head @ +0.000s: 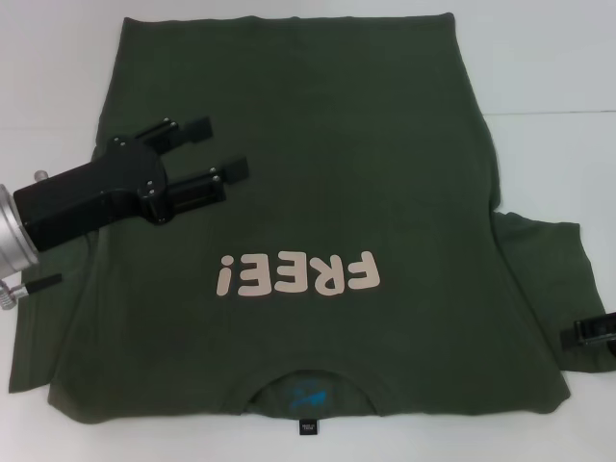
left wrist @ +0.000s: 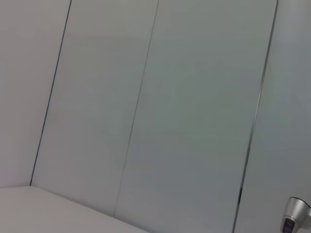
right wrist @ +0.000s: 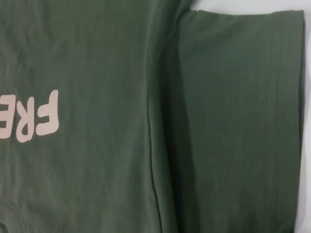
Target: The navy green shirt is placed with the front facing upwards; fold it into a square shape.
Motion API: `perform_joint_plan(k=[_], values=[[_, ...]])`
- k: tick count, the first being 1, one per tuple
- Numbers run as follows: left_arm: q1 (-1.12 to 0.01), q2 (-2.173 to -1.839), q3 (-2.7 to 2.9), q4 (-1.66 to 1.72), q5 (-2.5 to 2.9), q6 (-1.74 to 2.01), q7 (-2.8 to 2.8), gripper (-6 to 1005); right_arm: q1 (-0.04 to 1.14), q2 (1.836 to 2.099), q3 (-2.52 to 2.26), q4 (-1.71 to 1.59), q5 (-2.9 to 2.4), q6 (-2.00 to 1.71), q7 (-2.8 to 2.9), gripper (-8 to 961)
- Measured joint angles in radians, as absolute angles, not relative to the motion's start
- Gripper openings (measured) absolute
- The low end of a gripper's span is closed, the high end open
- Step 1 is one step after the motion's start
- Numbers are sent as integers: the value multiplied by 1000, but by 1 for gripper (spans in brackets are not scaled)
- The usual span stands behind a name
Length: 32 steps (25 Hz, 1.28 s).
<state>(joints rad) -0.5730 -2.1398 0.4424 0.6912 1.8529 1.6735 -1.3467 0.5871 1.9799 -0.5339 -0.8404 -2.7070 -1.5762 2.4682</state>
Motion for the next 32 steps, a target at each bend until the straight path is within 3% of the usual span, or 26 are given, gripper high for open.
perform_joint_plan(k=[12, 15, 32], values=[[-574, -2140, 440, 692, 1853, 1674, -1347, 860, 588, 1977, -533, -826, -2706, -1568, 2467, 922], [-574, -2140, 440, 692, 1853, 1674, -1347, 860, 586, 1979, -536, -825, -2708, -1565, 2470, 876], [-568, -2140, 439, 692, 1837, 1674, -1347, 860, 571, 1970, -513, -844, -2701, -1560, 2462, 179]])
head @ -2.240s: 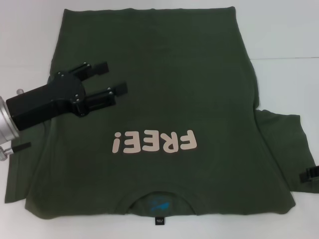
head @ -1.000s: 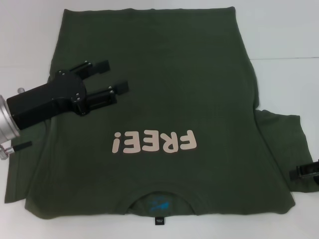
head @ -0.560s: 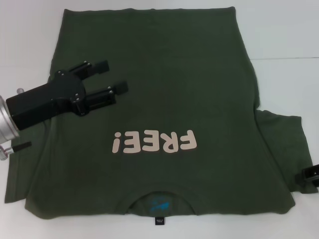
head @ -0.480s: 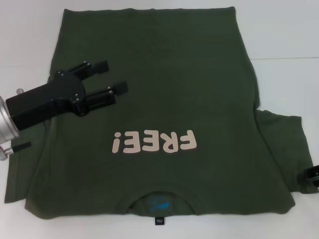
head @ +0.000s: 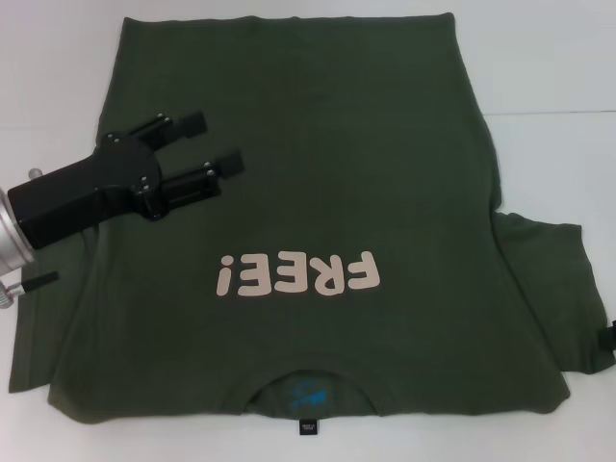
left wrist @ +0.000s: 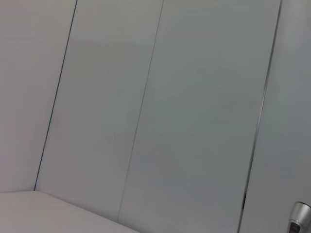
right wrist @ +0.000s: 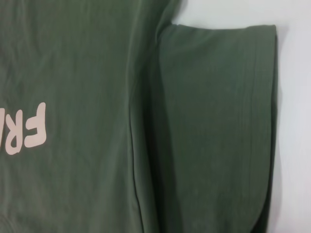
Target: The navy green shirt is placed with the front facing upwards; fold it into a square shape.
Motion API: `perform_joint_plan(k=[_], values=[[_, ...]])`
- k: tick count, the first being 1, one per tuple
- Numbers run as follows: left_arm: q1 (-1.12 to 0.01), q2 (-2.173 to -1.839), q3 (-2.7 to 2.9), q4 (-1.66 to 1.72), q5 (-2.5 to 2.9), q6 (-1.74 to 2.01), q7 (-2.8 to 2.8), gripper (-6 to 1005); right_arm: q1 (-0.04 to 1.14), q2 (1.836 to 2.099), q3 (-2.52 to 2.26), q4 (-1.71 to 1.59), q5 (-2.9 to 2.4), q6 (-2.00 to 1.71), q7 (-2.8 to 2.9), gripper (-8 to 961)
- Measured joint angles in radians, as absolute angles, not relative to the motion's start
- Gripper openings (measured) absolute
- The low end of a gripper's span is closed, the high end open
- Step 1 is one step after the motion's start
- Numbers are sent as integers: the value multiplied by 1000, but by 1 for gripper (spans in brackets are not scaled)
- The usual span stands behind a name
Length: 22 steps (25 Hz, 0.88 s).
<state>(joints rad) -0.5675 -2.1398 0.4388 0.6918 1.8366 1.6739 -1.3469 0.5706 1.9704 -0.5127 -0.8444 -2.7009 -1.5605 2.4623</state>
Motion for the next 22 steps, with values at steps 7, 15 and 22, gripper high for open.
perform_joint_plan(k=[7, 15, 22], values=[[-568, -2140, 439, 692, 1836, 1670, -1347, 860, 574, 1969, -514, -845, -2700, -1563, 2462, 52], [-568, -2140, 439, 692, 1836, 1668, -1347, 860, 575, 1963, -518, -845, -2700, -1562, 2462, -2], [-568, -2142, 439, 692, 1836, 1667, -1347, 860, 559, 1953, -512, -886, -2704, -1549, 2462, -2]])
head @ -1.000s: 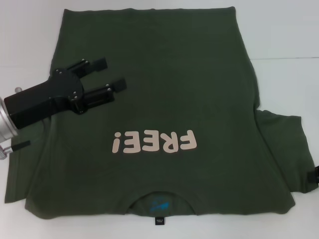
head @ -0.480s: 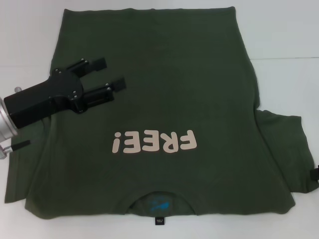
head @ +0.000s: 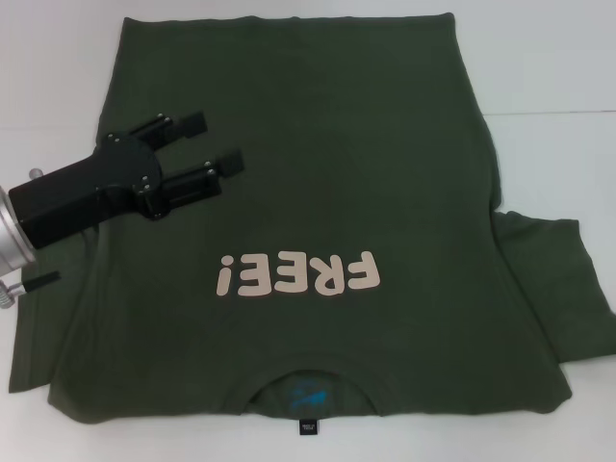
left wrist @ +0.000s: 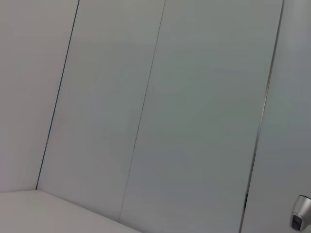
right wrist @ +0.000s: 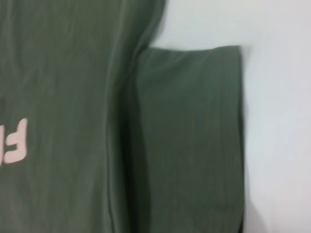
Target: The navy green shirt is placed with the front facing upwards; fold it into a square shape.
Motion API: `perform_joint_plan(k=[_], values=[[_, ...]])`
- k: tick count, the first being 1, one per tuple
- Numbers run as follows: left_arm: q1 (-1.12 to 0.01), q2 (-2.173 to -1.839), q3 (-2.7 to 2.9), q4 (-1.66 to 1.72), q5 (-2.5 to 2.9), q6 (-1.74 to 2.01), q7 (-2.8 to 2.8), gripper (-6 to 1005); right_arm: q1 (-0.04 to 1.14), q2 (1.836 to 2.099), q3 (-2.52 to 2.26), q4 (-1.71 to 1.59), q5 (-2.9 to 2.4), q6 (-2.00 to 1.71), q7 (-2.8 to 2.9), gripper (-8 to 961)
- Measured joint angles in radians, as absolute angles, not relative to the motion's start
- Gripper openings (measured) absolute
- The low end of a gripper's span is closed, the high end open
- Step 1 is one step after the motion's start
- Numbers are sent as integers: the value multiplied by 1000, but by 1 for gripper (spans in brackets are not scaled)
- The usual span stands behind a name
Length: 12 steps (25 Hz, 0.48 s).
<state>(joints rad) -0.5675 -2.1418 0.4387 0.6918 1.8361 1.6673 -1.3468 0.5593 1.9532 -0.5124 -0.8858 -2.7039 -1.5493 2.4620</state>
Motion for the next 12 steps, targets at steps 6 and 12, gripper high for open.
perform_joint_plan(k=[6, 12], values=[[-567, -2144, 439, 692, 1836, 1667, -1347, 860, 546, 1942, -510, -907, -2701, -1529, 2454, -2], [-568, -2146, 440, 692, 1836, 1667, -1347, 860, 541, 1923, -507, -908, -2700, -1481, 2434, -2]])
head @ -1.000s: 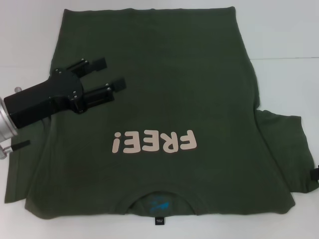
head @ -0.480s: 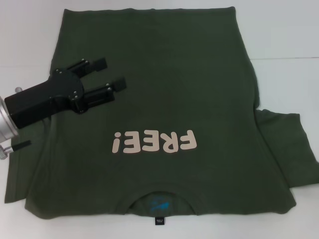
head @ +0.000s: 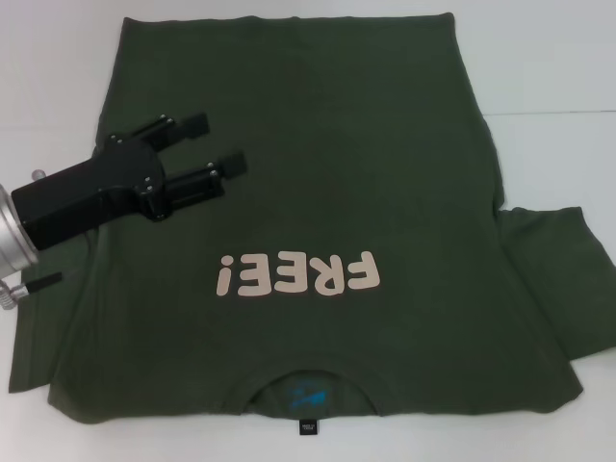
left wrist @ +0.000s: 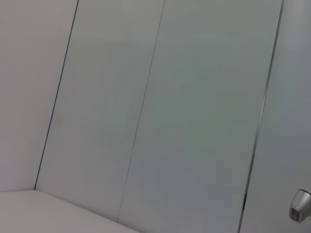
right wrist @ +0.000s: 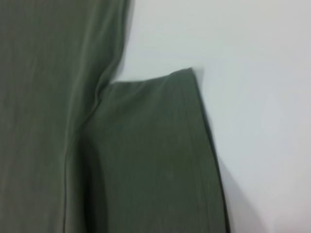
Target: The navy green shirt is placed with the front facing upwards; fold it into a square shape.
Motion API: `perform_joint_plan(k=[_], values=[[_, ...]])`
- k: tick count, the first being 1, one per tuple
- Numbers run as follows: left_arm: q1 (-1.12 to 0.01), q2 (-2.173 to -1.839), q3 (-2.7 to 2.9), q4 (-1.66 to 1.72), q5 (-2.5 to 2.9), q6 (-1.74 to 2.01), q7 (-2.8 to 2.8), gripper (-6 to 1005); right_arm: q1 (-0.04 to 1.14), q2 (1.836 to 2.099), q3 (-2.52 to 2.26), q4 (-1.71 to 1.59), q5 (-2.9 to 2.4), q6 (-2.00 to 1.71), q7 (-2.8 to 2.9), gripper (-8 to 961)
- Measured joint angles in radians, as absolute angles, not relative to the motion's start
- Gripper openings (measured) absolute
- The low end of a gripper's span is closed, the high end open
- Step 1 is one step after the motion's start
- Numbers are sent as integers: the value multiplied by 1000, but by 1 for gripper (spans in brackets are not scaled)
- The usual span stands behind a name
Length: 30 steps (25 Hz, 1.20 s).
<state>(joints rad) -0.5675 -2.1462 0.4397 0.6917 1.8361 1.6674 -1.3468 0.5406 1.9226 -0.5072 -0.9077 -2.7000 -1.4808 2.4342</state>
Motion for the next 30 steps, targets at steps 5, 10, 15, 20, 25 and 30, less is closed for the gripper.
perform_joint_plan(k=[5, 10, 15, 20, 25, 30], values=[[-568, -2148, 439, 692, 1836, 1672, -1347, 860, 540, 1911, -505, -908, -2700, -1442, 2427, -2], [-568, -2149, 438, 692, 1836, 1678, -1347, 860, 540, 1904, -506, -909, -2705, -1405, 2414, -2], [-564, -2157, 440, 692, 1829, 1684, -1350, 860, 539, 1902, -506, -919, -2705, -1363, 2397, -1], [-562, -2160, 438, 693, 1825, 1711, -1350, 860, 538, 1902, -506, -922, -2700, -1333, 2380, -1], [-551, -2160, 439, 693, 1794, 1745, -1354, 860, 539, 1920, -504, -938, -2662, -1361, 2352, -1], [-541, -2161, 440, 693, 1777, 1746, -1355, 860, 531, 1957, -503, -1008, -2589, -1435, 2328, -1]])
